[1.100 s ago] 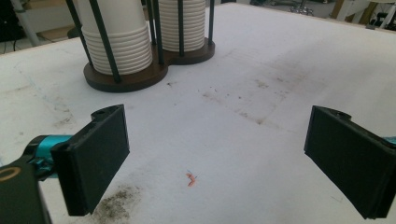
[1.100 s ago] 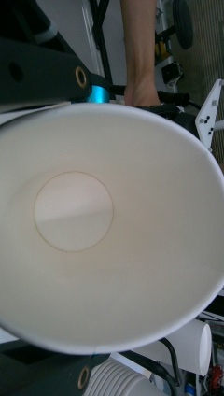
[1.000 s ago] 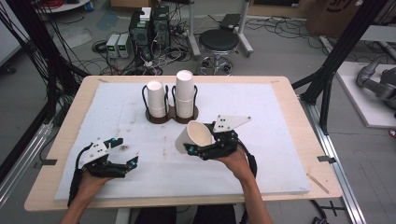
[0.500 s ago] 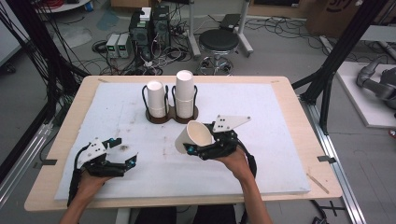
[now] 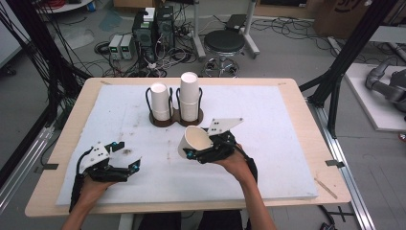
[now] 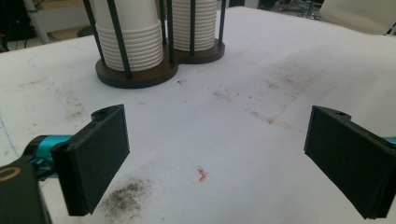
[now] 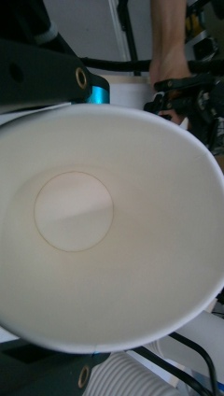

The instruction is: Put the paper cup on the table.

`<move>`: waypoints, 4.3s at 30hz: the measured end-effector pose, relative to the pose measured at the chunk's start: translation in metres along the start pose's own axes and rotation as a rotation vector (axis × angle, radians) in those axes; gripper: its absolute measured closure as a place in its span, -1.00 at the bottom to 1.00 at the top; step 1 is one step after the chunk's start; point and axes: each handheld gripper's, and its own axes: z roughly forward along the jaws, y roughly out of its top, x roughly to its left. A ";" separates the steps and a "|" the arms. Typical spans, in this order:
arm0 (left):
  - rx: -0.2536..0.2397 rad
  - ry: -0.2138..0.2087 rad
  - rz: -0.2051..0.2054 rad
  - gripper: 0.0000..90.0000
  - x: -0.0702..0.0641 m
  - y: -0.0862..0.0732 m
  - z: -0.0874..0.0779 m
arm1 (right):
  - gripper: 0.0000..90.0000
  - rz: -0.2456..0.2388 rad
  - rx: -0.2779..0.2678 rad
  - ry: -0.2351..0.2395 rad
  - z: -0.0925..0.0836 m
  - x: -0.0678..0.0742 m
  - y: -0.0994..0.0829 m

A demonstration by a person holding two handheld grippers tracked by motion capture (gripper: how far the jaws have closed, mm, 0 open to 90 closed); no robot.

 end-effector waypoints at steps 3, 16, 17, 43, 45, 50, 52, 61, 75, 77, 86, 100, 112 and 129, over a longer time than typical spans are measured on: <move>0.001 -0.001 0.000 -0.85 0.000 0.000 0.000 | -0.28 -0.003 0.051 -0.014 0.009 0.000 0.000; 0.002 -0.004 0.004 -0.85 0.000 0.000 0.001 | -0.28 -0.008 0.157 -0.037 0.030 -0.007 -0.004; 0.002 -0.006 0.003 -0.85 0.000 0.000 0.001 | -0.28 -0.009 0.167 -0.039 0.032 -0.007 -0.004; 0.002 -0.004 0.007 -0.71 0.000 0.000 0.000 | -0.28 -0.056 0.367 -0.072 0.062 -0.004 -0.012; 0.003 -0.003 0.002 -0.71 0.000 0.000 0.000 | -0.29 -0.053 0.365 -0.072 0.062 -0.004 -0.013; 0.002 0.002 0.001 -0.71 0.000 0.000 0.001 | -0.40 -0.043 0.369 -0.072 0.062 -0.005 -0.013; 0.002 0.001 0.004 -0.71 0.000 0.000 0.000 | -0.45 -0.046 0.367 -0.073 0.063 -0.004 -0.013; -0.003 0.007 0.001 -0.71 -0.001 0.000 0.000 | -0.62 -0.031 0.382 -0.061 0.067 -0.004 -0.016; -0.001 0.016 0.008 -0.71 -0.001 0.000 0.000 | -0.68 -0.003 0.345 -0.072 0.054 -0.006 -0.031; 0.000 0.018 0.007 -0.71 -0.001 0.000 0.000 | -0.68 0.007 0.340 -0.077 0.049 -0.007 -0.035; -0.001 0.027 0.010 -0.71 -0.002 0.000 0.000 | -0.68 0.047 0.284 -0.105 0.022 -0.013 -0.060; 0.003 0.032 0.003 -0.71 -0.001 0.000 0.001 | -0.68 0.109 0.180 -0.157 -0.009 -0.015 -0.091; -0.013 0.036 -0.014 -0.71 0.000 -0.001 -0.001 | -0.68 0.172 0.027 -0.333 -0.038 -0.020 -0.108; -0.052 0.060 -0.048 -0.71 0.002 -0.003 -0.005 | -0.68 0.249 -0.079 -0.392 -0.050 -0.025 -0.121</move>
